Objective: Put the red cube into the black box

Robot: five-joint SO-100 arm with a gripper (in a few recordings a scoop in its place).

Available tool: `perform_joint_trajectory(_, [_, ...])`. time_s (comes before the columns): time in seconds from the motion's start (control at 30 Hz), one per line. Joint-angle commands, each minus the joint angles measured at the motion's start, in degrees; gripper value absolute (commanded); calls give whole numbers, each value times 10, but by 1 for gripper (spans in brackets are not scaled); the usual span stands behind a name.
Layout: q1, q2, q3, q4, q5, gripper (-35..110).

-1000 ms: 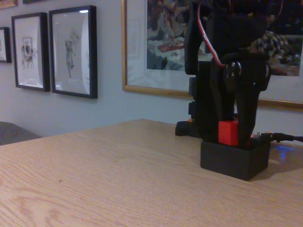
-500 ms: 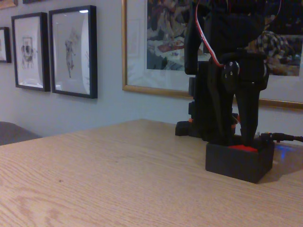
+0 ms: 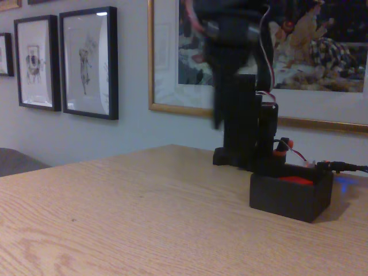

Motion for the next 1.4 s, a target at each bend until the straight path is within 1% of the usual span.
perform_joint_trajectory(0.0, [-83, 83, 57, -33, -19, 5])
perform_joint_trajectory(0.1, [-133, 180, 168, -87, -52, 2])
perform_joint_trajectory(0.17, [-160, 246, 232, -105, -76, 2])
perform_joint_trajectory(0.23, [-186, 301, 270, -106, -80, 0])
perform_joint_trajectory(0.43, [-216, 423, 341, -86, -87, -5])
perform_joint_trajectory(0.5, [-220, 430, 348, -76, -90, -3])
perform_joint_trajectory(0.6, [-228, 448, 367, -82, -83, -8])
perform_joint_trajectory(0.73, [-236, 481, 388, -83, -78, -8])
perform_joint_trajectory(1.2, [-221, 477, 400, -95, -91, -7])
perform_joint_trajectory(1.37, [-219, 449, 400, -111, -92, -5])
